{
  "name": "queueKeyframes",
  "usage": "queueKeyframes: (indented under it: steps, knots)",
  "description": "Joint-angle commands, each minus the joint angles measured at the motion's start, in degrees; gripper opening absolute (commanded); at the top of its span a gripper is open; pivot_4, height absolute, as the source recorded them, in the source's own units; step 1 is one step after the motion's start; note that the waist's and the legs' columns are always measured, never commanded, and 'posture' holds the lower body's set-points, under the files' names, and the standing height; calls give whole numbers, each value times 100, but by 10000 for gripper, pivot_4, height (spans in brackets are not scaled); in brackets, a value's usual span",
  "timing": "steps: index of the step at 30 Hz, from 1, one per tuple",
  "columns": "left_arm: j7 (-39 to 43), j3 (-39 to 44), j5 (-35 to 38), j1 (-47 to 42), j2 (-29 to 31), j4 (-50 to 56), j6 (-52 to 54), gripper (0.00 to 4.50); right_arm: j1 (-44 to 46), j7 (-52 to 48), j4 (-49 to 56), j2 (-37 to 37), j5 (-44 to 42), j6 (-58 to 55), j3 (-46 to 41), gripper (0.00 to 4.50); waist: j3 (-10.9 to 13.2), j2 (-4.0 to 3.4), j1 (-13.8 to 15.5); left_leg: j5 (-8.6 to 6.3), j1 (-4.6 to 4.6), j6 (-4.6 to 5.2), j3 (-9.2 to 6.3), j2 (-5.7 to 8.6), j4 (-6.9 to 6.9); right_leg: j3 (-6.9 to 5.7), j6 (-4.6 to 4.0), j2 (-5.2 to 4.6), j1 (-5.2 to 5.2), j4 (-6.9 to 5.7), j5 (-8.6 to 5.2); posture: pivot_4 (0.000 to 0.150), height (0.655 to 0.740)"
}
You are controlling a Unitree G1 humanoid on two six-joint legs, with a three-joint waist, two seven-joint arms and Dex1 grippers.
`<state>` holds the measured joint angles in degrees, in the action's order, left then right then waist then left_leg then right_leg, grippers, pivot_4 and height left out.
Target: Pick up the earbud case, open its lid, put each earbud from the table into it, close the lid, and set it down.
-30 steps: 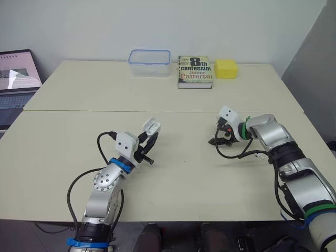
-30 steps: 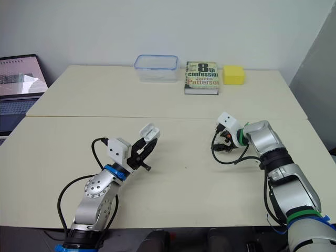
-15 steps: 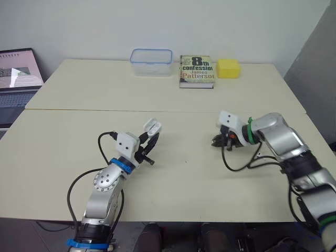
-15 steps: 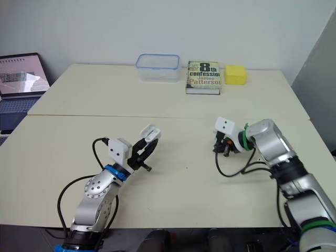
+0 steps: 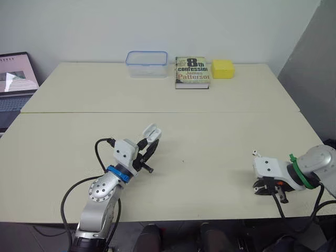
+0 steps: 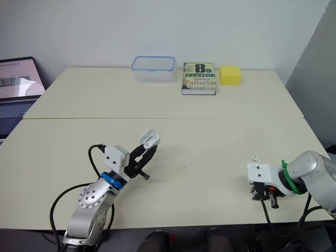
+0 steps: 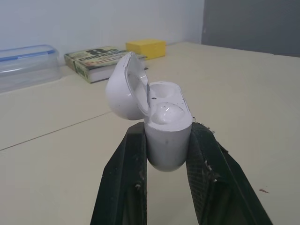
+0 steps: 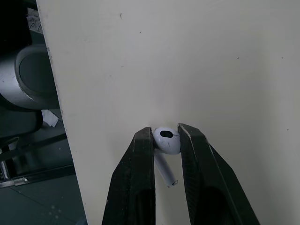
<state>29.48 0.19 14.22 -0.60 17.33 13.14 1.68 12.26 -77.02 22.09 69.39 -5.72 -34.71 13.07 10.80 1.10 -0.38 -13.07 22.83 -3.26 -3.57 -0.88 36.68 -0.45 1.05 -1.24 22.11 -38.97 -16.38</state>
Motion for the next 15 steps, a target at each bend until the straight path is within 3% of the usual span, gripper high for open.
queueKeyframes:
  steps: [1,11,12,15]
  knots:
    - [-2,-30,34,-19,-17,200,-13,7476,-18,110,-120,52,163,303,-36,3810,0,1,15,0,4,0,-1,1,0,-1,0,0,2,1,0,1500,7278]
    - [-7,14,38,79,5,243,12,7476,35,223,-456,-100,465,598,214,3810,0,2,31,0,4,0,-3,6,1,0,1,-4,-1,4,0,1500,7278]
    - [-10,16,37,89,6,251,13,7476,37,223,-473,-107,485,634,234,11125,0,2,31,0,4,0,-3,5,1,-1,1,-4,-2,4,0,1500,7278]
    - [-19,9,31,99,1,264,20,7476,55,282,-526,-175,528,696,244,20667,-3,7,25,0,0,0,-3,4,2,0,1,-4,-5,4,0,1500,7278]
